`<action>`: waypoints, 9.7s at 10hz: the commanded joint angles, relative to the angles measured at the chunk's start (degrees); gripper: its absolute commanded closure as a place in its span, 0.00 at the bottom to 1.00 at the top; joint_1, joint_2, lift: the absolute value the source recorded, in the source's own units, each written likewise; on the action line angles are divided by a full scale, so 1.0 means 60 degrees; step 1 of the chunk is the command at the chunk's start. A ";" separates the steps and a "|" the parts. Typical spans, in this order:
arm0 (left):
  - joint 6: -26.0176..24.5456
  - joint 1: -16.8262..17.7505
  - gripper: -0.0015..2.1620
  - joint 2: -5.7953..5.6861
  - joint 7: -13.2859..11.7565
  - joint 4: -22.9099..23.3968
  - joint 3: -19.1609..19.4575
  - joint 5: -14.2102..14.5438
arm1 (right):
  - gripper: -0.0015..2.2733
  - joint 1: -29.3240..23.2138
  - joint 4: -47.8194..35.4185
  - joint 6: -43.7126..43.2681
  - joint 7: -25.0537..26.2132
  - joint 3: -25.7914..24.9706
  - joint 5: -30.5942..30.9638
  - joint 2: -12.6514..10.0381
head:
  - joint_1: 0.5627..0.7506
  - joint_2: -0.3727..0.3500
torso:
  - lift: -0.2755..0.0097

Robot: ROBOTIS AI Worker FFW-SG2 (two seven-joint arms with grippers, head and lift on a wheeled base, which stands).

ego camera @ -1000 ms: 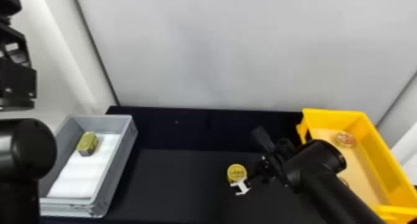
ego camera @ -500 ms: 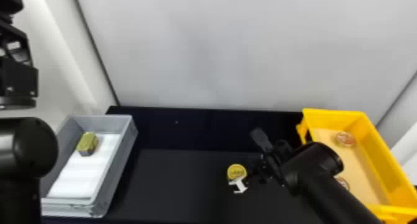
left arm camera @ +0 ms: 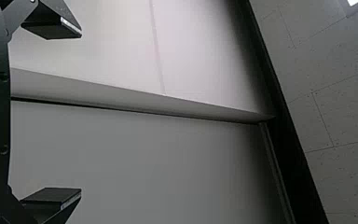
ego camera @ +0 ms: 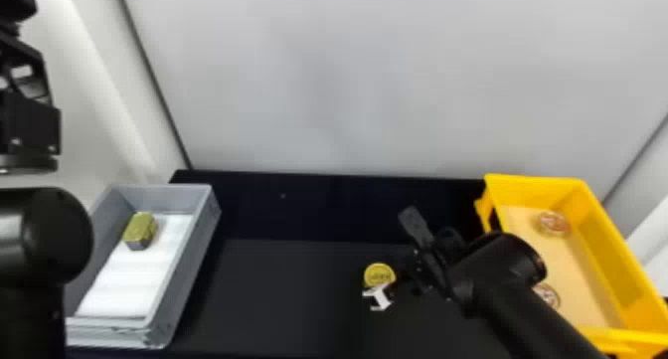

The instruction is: Pick up the round yellow can and place it in the yellow rectangular box

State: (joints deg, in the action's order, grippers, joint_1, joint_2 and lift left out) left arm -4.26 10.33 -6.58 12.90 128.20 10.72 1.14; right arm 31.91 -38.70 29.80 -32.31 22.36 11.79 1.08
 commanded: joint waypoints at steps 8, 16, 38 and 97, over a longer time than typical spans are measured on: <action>0.0065 0.0021 0.04 -0.0002 0.0005 -0.0053 -0.0029 0.0000 | 0.04 0.0028 0.0357 -0.0423 0.0417 -0.0092 -0.0104 -0.0077 | 0.70 0.59 | 0.96; 0.0065 -0.0008 0.04 0.0012 0.0005 -0.0053 -0.0014 0.0000 | 0.34 0.0043 0.0254 -0.0335 0.0446 -0.0092 -0.0119 -0.0062 | 0.70 0.59 | 0.96; -0.0623 -0.0243 0.04 -0.0178 -0.0010 0.0445 0.0352 -0.0073 | 0.34 -0.0719 -1.1567 0.4575 0.0431 -0.2627 0.2475 0.1329 | 0.70 0.59 | 0.96; -0.0843 -0.0316 0.04 -0.0105 -0.0142 0.0694 0.0748 -0.0132 | 0.05 -0.0089 -1.3808 0.2963 0.6762 -0.3609 -0.1687 0.3366 | 0.70 0.59 | 0.96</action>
State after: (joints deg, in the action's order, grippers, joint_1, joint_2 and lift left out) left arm -9.33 8.37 -6.96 12.04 132.29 14.83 0.36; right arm 27.00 -117.75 50.74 7.76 -2.69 -4.07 21.63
